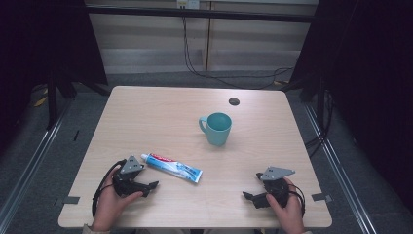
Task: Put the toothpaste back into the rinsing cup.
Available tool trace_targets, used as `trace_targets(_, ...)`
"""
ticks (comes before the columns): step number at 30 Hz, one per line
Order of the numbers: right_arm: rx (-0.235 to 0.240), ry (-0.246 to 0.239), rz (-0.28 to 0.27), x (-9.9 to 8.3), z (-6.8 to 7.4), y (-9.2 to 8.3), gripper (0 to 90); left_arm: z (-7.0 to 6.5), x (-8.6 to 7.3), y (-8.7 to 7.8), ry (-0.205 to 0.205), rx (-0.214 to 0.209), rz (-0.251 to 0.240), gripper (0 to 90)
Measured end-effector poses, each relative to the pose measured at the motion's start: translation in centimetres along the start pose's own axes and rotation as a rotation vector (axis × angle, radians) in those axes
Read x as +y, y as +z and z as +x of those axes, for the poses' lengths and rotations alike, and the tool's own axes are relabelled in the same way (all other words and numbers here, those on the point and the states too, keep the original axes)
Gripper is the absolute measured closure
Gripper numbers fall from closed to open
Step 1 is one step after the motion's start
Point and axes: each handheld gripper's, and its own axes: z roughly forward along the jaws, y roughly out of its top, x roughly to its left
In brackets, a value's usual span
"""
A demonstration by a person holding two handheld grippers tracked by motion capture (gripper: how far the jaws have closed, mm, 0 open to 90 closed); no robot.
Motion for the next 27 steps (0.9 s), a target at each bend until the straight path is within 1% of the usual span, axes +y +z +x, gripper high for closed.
trace_targets(6,0.0,0.0,0.0,0.0,0.0,0.0,11.4,0.0,0.0,0.0,-0.001,0.0,0.0,15.2)
trace_targets(7,0.0,0.0,0.0,0.0,0.0,0.0,11.4,0.0,0.0,0.0,-0.009,0.001,-0.002,15.2)
trace_targets(14,-0.001,0.003,0.002,0.0,0.0,0.0,11.4,0.0,0.0,0.1,-0.01,0.003,-0.001,15.0)
trace_targets(16,0.0,0.003,0.002,0.0,0.0,0.0,11.4,0.0,0.0,0.0,-0.003,0.011,0.003,15.8)
trace_targets(17,0.0,0.003,0.002,0.0,0.0,0.0,11.4,0.0,0.2,-0.2,-0.008,0.015,0.022,16.6)
trace_targets(18,0.0,0.003,0.002,0.0,0.0,0.0,11.4,0.0,0.2,-0.2,-0.008,0.015,0.022,17.8)
trace_targets(19,0.0,0.003,0.002,0.0,0.0,0.0,11.4,0.1,0.5,-0.5,-0.017,0.015,0.066,19.1)
trace_targets(20,0.0,0.003,0.002,0.0,0.0,0.0,11.4,0.1,0.5,-0.5,-0.017,0.015,0.066,20.5)
trace_targets(21,0.0,0.003,0.001,0.0,0.0,0.0,11.4,0.2,0.8,-0.9,0.0,0.015,0.109,21.8)
trace_targets(22,0.0,0.003,0.002,0.0,0.0,0.0,11.4,0.2,0.9,-1.0,0.005,0.014,0.122,22.7)
trace_targets(23,0.0,0.003,0.002,0.0,0.0,0.0,11.4,0.3,1.1,-1.1,0.02,0.017,0.135,23.0)
trace_targets(24,0.0,0.003,0.002,0.0,0.0,0.0,11.4,0.3,1.1,-1.1,0.02,0.017,0.135,23.0)
trace_targets(25,0.0,0.003,0.002,0.0,0.0,0.0,11.4,0.5,1.6,-1.5,0.042,0.015,0.162,23.2)
trace_targets(27,0.0,0.003,0.002,0.0,0.0,0.0,11.4,0.5,1.8,-1.7,0.044,0.015,0.168,23.4)
